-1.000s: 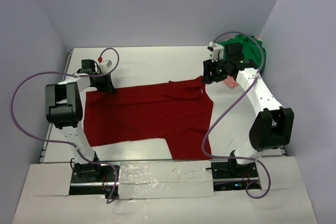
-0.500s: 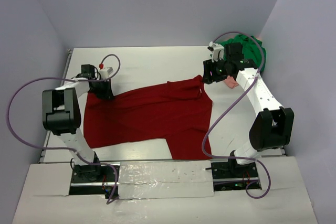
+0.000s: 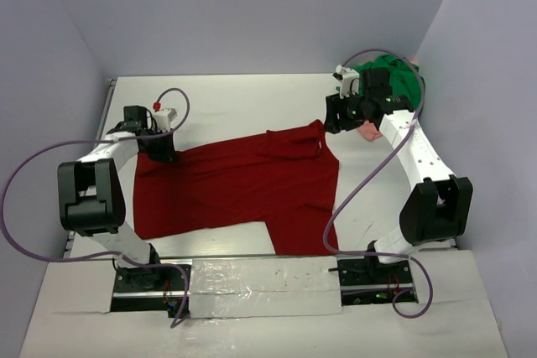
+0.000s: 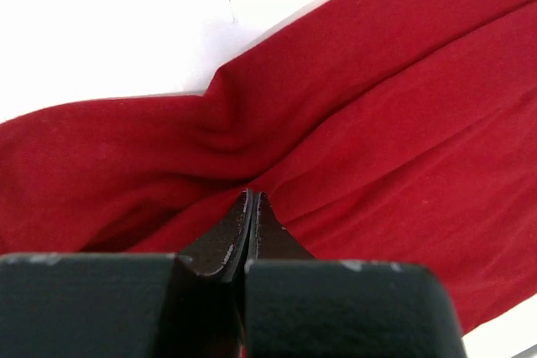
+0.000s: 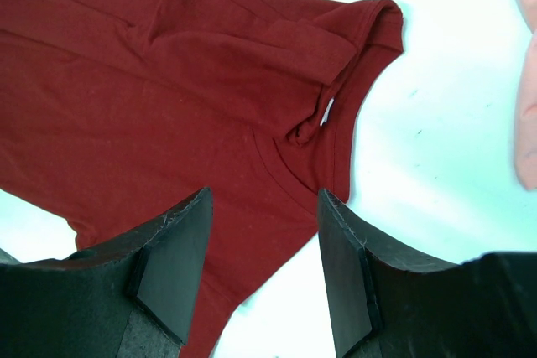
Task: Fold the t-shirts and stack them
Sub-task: Fold the tshirt
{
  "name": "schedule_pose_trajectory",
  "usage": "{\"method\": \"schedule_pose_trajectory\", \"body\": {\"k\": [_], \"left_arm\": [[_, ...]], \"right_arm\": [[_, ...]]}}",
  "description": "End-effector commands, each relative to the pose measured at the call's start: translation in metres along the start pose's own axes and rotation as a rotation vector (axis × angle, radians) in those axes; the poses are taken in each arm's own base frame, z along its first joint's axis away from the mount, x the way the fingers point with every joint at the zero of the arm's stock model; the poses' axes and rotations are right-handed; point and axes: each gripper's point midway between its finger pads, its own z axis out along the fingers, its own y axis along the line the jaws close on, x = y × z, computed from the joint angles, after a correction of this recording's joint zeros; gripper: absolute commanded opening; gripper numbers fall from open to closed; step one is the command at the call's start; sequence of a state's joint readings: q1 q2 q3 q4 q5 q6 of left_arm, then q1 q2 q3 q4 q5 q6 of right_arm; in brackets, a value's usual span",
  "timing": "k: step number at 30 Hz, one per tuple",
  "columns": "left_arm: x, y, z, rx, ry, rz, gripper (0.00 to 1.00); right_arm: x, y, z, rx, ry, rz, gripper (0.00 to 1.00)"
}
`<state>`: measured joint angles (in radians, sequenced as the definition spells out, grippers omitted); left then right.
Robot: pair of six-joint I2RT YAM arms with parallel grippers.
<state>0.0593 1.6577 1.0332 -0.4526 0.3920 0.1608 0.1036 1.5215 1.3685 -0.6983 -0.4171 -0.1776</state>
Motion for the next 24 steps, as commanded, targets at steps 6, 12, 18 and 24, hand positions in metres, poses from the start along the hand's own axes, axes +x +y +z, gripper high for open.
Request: {"method": "schedule_pose_trajectory", "body": {"k": [6, 12, 18, 24], "left_arm": [[-0.003, 0.005, 0.014, -0.011, -0.013, 0.001, 0.0], [0.006, -0.007, 0.008, 0.044, 0.011, -0.001, 0.0], [0.016, -0.025, -0.019, 0.094, 0.034, 0.036, 0.0], [0.05, -0.059, -0.047, 0.27, 0.207, 0.054, 0.0]], "right_arm": [[-0.011, 0.001, -0.019, 0.006, -0.06, -0.018, 0.6], [-0.011, 0.0, -0.017, 0.007, -0.055, -0.017, 0.6], [-0.01, 0.0, -0.015, 0.005, -0.051, -0.014, 0.6], [-0.012, 0.003, -0.016, -0.012, -0.052, -0.012, 0.6]]}}
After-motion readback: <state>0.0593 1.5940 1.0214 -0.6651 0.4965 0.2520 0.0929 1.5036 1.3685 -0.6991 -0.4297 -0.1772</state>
